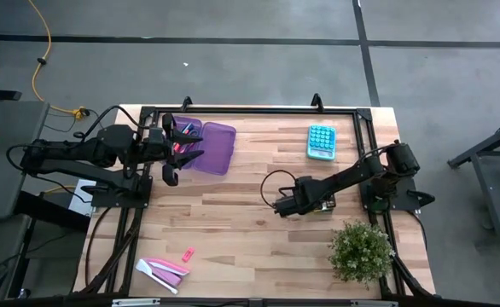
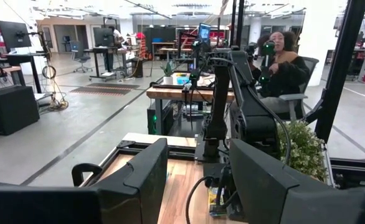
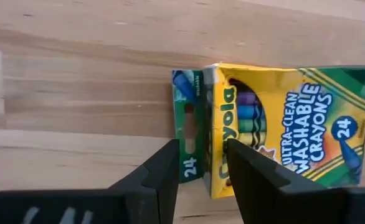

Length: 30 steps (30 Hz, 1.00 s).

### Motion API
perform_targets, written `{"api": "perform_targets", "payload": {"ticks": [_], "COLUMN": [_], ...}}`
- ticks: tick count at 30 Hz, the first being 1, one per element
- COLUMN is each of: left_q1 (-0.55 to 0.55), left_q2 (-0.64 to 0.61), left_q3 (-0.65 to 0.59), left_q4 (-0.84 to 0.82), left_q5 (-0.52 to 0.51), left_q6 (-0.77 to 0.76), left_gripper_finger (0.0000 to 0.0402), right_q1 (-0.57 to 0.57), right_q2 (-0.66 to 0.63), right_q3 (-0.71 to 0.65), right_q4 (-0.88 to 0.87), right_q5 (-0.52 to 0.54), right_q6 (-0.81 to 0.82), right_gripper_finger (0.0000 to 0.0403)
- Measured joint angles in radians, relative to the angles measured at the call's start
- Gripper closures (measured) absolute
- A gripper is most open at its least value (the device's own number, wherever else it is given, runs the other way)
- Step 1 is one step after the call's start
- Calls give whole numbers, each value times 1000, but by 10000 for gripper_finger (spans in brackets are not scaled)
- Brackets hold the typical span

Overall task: Pack school essentials
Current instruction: Put the yellow box of crayons into the purple supply box

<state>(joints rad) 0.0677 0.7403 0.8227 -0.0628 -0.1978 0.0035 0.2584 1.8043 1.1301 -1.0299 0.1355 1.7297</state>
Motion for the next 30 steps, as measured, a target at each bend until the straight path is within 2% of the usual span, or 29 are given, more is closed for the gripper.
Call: {"api": "perform_targets", "payload": {"ticks": [14,17,23,30], "left_q1": [0,0,0,0], "left_q2": [0,0,0,0], "left_q3": [0,0,0,0], "left_q4": [7,7,7,7], "left_q5": [1,1,1,1], "left_q6": [0,0,0,0], "left_gripper_finger": [241,241,241,241], "right_q1": [3,4,5,8], "right_q2": [40,40,40,31], "right_q3": [2,2,1,18], "right_q4": [-23,-34,-37,-44], "right_q5": [5,6,5,7], "right_q6": [-25,-29,-80,-153], "right_gripper_finger": [284,310,394,399]}}
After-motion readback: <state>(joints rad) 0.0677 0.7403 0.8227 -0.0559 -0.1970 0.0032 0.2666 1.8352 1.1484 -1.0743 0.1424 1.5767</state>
